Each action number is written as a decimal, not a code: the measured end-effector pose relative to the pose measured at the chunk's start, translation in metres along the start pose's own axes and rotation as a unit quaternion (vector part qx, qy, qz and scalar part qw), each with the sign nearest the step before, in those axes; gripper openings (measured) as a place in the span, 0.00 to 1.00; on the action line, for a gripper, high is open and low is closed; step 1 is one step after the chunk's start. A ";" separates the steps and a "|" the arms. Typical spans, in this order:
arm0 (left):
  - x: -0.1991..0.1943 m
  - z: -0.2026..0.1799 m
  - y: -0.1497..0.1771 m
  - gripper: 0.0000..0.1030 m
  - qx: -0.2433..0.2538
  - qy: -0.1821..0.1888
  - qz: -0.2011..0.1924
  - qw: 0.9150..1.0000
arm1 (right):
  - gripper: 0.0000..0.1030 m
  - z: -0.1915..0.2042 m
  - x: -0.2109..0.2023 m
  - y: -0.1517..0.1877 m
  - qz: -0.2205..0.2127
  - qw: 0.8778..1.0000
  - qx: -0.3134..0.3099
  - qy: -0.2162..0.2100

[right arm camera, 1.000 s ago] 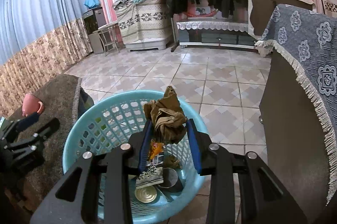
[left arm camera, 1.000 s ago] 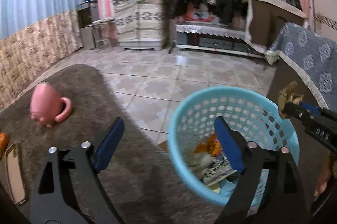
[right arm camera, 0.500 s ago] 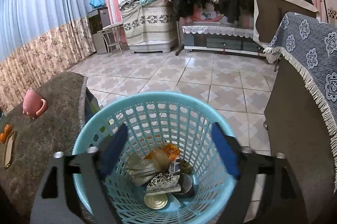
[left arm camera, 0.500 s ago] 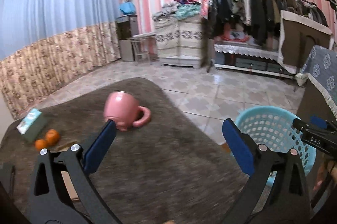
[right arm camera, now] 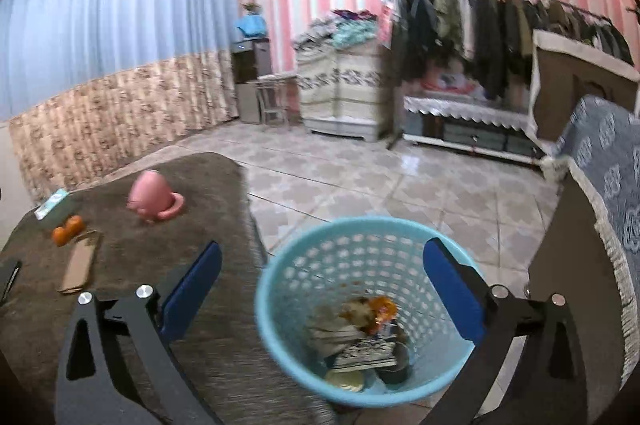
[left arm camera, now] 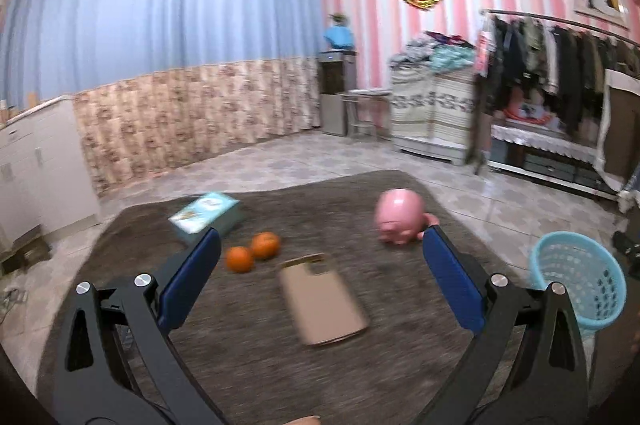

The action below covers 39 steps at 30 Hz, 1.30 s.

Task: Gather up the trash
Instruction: 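Move both open grippers back over the rug toward the two oranges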

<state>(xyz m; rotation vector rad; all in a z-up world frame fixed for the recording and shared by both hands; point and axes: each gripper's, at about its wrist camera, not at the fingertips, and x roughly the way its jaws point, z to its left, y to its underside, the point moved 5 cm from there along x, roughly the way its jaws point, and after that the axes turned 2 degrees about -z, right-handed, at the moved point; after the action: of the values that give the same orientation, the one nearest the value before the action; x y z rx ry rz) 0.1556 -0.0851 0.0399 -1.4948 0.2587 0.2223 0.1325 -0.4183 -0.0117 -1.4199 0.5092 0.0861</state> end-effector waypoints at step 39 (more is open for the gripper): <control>-0.030 0.062 0.068 0.95 -0.044 -0.014 0.034 0.998 | 0.96 0.125 -0.043 0.042 0.014 0.994 -0.064 -0.087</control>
<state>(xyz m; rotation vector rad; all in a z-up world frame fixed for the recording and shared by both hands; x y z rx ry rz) 0.1083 -0.0186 -0.0119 -1.5708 0.2811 0.3122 0.1149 -0.2811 -0.0257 -1.5152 0.3851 0.2666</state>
